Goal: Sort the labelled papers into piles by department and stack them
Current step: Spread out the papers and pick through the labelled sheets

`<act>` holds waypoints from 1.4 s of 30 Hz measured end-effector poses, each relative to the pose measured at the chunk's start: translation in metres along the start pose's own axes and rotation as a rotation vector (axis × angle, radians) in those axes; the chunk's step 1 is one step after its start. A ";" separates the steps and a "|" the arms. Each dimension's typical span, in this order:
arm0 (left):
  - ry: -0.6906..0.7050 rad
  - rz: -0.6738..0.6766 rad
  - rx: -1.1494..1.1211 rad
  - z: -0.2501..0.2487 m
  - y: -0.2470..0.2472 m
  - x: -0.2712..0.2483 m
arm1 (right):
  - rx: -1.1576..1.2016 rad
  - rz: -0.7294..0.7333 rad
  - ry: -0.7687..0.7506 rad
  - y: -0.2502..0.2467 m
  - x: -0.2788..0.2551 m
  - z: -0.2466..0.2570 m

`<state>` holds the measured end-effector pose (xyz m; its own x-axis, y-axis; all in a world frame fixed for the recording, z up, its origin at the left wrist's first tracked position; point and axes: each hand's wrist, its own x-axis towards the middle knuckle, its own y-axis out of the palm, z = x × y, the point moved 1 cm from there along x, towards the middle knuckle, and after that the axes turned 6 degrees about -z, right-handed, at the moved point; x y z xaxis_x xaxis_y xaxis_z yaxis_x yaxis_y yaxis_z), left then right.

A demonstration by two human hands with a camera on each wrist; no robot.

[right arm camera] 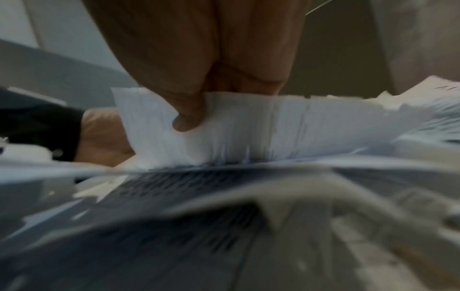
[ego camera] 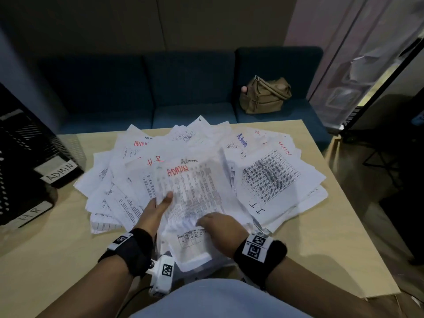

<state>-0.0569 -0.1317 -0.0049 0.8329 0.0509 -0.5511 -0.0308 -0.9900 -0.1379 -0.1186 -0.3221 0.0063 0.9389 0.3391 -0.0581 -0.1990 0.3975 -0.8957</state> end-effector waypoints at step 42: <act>0.066 -0.044 0.260 0.007 -0.007 0.014 | 0.483 -1.016 1.420 -0.050 -0.059 -0.178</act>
<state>-0.0492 -0.1234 -0.0178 0.8707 0.0761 -0.4858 -0.1271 -0.9196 -0.3718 -0.1142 -0.5142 -0.0240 0.1814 -0.9715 -0.1524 0.7303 0.2369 -0.6408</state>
